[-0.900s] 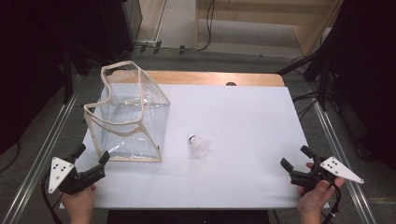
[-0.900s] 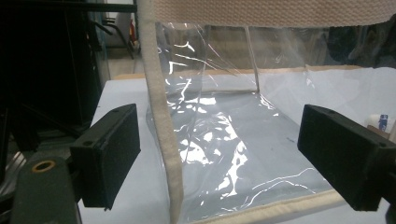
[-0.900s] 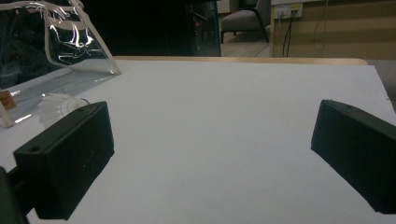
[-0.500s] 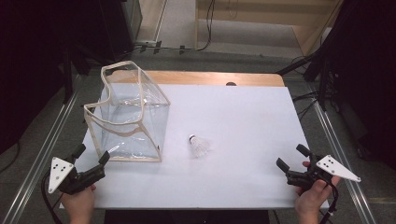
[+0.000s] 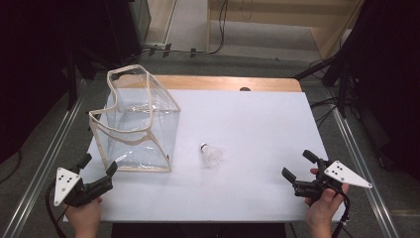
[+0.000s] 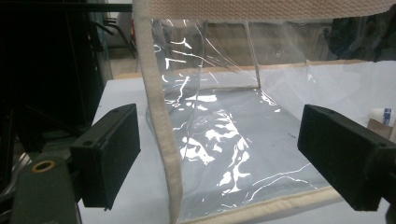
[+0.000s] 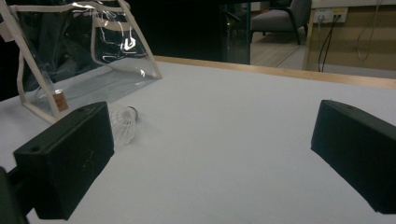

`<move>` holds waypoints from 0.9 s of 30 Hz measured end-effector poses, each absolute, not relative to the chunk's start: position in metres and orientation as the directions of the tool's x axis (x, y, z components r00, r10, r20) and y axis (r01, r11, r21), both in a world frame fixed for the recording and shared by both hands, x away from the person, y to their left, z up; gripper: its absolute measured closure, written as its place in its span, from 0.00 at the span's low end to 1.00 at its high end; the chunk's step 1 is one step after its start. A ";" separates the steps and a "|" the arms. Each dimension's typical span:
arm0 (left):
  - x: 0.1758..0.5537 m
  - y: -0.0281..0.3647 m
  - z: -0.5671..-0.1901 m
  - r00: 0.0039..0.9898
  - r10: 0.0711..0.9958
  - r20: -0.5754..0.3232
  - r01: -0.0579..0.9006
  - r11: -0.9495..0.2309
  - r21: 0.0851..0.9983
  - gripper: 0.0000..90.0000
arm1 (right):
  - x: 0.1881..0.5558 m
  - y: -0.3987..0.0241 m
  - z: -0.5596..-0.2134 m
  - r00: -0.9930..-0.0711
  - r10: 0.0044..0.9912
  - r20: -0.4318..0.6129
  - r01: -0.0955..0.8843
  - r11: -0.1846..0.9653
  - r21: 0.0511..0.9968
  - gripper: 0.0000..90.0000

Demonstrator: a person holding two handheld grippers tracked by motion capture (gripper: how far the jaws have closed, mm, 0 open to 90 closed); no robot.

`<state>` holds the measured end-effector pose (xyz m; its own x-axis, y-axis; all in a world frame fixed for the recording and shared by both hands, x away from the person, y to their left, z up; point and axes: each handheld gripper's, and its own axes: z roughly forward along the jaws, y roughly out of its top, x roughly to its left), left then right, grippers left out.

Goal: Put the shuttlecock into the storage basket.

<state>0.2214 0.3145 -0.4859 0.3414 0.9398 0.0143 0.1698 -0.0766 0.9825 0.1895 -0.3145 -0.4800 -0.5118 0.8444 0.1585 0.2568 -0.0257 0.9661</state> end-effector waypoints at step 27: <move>0.221 0.314 -0.486 0.339 0.941 0.020 0.169 -0.082 0.982 0.15 | 0.217 -0.256 -0.459 -0.616 0.772 0.155 0.283 0.033 0.959 0.00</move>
<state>0.2210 0.3139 -0.4861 0.3390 0.9406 0.0197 0.1693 -0.0816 0.9822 0.2171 -0.2558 -0.4591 -0.6160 0.7723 0.1552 0.2830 0.0330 0.9586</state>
